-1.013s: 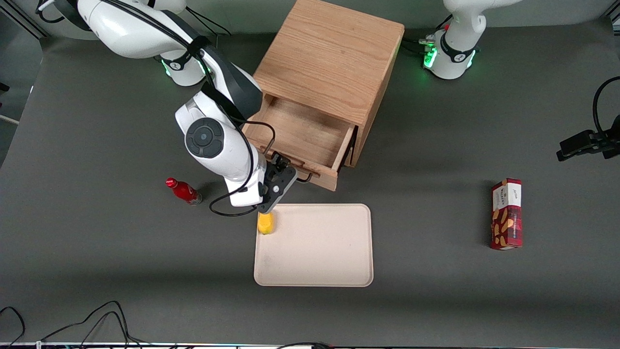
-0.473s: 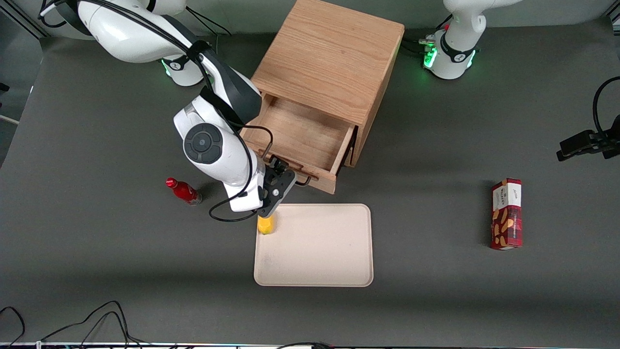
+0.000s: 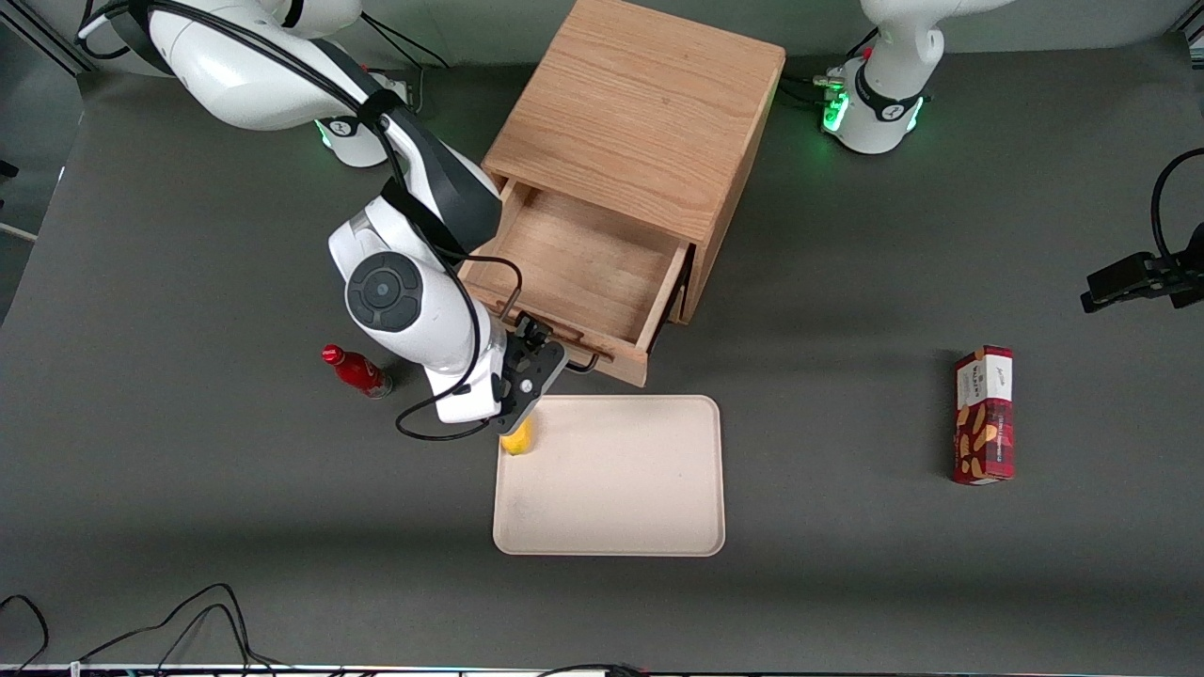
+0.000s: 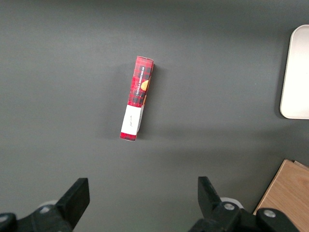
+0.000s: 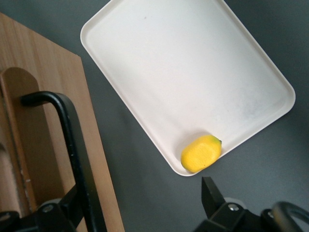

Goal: Open upper drawer
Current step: 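Pull the upper drawer handle outward with the right gripper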

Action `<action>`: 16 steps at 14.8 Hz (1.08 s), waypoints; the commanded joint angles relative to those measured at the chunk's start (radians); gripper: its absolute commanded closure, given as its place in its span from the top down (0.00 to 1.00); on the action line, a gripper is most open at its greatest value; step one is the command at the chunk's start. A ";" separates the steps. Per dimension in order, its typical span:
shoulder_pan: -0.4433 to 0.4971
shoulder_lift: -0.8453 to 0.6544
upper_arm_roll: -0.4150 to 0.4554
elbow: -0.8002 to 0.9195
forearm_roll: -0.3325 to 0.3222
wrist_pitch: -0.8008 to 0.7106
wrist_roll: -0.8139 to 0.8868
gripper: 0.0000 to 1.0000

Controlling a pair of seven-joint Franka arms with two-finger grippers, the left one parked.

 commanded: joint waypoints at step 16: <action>0.000 0.054 -0.041 0.110 -0.014 -0.021 -0.035 1.00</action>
